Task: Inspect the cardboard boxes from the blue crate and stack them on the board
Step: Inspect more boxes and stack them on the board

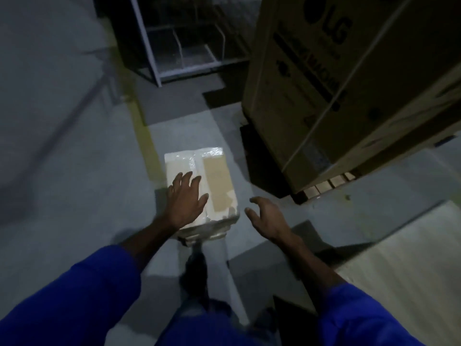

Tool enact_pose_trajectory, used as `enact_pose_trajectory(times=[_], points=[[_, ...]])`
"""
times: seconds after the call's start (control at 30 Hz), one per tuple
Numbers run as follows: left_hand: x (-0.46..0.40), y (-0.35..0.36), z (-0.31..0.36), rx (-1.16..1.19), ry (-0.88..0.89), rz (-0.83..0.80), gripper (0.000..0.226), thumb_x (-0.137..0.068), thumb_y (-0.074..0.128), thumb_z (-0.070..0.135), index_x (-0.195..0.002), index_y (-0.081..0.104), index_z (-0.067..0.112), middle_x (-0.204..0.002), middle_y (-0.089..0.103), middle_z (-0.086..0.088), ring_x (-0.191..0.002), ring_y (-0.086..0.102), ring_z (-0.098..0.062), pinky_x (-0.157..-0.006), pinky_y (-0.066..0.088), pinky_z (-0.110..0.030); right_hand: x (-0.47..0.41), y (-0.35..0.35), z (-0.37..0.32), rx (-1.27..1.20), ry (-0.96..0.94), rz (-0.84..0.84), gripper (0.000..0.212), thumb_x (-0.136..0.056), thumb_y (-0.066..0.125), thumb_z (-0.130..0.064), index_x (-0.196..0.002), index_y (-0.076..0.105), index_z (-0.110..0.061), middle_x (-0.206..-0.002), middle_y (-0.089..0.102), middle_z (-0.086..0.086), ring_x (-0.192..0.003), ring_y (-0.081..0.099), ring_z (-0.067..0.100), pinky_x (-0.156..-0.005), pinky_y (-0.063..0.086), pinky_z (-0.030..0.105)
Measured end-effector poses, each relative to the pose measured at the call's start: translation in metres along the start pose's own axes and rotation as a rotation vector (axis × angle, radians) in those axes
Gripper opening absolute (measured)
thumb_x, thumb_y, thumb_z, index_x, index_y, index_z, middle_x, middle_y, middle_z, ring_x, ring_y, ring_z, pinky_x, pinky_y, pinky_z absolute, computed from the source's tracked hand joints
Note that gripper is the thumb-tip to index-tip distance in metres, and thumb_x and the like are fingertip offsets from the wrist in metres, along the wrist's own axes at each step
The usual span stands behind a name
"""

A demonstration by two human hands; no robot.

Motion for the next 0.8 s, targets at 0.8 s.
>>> enact_pose_trajectory(times=[0.8], points=[[-0.042, 0.094, -0.118, 0.721, -0.571, -0.217, 0.054, -0.094, 0.069, 0.028, -0.139, 0.05, 0.003, -0.128, 0.064, -0.009, -0.116, 0.063, -0.03, -0.097, 0.053, -0.039, -0.135, 0.098, 0.054, -0.385, 0.376, -0.082, 0.095, -0.065, 0.066, -0.076, -0.137, 0.047, -0.017, -0.134, 0.053, 0.007, -0.114, 0.06, 0.026, -0.094, 0.06, 0.05]])
Point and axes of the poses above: each hand's wrist, its own x-axis away from the middle knuckle, its own y-axis out of the palm, z = x × y, the point moved 8 cm from there along -x, towards the middle knuckle
